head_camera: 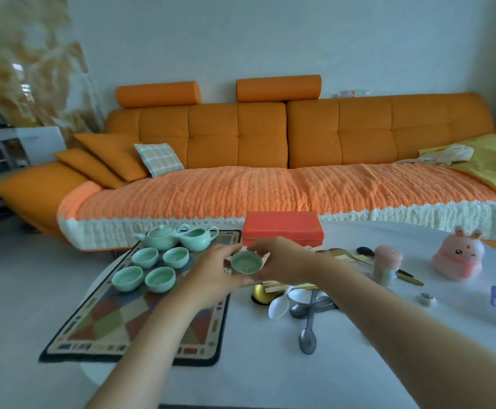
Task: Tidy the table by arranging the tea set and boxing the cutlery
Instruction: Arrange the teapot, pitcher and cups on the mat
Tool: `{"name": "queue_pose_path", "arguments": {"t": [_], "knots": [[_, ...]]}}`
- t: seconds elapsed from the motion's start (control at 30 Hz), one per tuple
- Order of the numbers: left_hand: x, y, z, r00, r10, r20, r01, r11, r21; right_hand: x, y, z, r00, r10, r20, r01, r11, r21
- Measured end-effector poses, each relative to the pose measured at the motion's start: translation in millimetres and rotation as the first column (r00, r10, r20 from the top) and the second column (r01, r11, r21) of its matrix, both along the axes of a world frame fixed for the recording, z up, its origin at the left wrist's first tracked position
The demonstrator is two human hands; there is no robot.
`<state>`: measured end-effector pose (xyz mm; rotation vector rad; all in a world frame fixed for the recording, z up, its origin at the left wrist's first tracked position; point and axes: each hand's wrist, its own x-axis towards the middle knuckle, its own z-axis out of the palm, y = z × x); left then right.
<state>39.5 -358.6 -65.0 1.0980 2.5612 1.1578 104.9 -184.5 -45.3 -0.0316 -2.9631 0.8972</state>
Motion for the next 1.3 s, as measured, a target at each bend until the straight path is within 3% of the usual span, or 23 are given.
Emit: {"name": "queue_pose_path", "arguments": {"t": [0.1, 0.3, 0.5, 0.8, 1.03, 1.3], "knots": [[-1, -30, -5, 0.999, 0.02, 0.04, -0.019, 1.0, -0.004, -9, -33, -13, 1.0, 0.011, 0.019, -0.012, 0.999, 0.036], [-7, -76, -20, 0.997, 0.078, -0.008, -0.078, 0.969, -0.233, -21, -82, -37, 0.995, 0.047, 0.088, -0.051, 0.998, 0.043], [-8, -98, -25, 0.994, 0.108, -0.007, -0.105, 0.948, -0.301, -23, -102, -45, 0.993, 0.069, 0.093, -0.072, 0.997, 0.026], [-10, -115, -21, 0.99, 0.108, 0.086, -0.084, 0.966, -0.246, -25, -118, -53, 0.992, 0.032, 0.124, -0.026, 0.999, -0.048], [-22, -169, -25, 0.96, 0.271, 0.074, -0.242, 0.931, -0.273, -43, -177, -59, 0.998, 0.04, 0.058, -0.035, 0.995, -0.093], [-43, -207, -39, 0.928, 0.361, 0.096, -0.344, 0.926, -0.156, -65, -222, -65, 1.0, -0.004, 0.028, 0.007, 0.995, -0.1]]}}
